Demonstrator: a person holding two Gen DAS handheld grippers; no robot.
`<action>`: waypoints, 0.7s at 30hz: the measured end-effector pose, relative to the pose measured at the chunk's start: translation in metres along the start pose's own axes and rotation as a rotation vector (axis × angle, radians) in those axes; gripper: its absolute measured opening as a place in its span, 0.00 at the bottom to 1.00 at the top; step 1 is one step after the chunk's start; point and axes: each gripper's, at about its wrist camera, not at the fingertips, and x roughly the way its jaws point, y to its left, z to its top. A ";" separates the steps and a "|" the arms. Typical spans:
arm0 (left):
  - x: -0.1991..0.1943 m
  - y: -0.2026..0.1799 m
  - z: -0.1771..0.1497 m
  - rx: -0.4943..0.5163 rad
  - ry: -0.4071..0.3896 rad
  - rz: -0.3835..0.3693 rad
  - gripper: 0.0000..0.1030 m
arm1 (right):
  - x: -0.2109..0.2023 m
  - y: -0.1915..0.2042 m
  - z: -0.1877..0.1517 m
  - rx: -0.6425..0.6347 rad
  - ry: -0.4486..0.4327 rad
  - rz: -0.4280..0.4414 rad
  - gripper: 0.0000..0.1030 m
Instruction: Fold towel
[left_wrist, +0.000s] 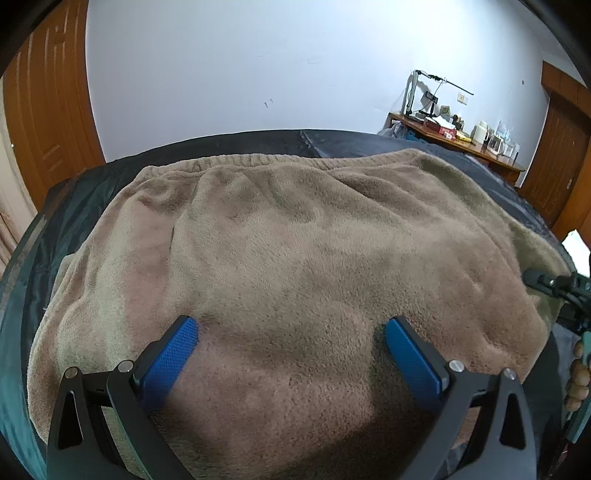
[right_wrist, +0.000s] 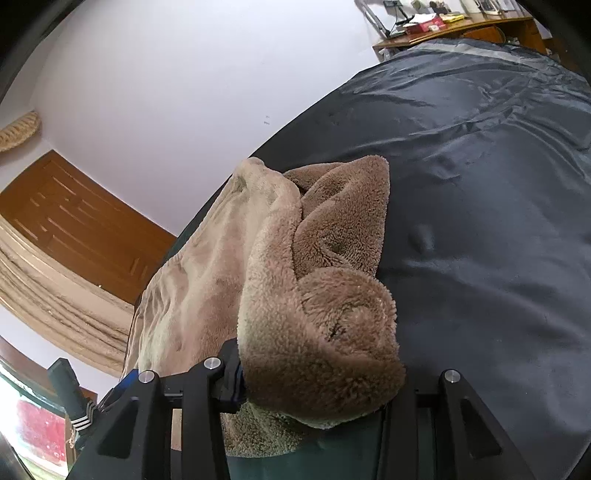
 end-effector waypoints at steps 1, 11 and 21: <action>-0.003 0.003 0.001 -0.009 -0.003 0.004 0.99 | -0.002 0.000 0.001 0.007 -0.006 0.007 0.37; -0.019 0.060 0.002 -0.084 -0.001 0.172 0.99 | -0.023 0.047 0.016 -0.048 -0.082 0.110 0.34; -0.039 0.097 -0.011 -0.174 -0.040 0.131 0.99 | -0.025 0.099 0.027 -0.130 -0.080 0.224 0.34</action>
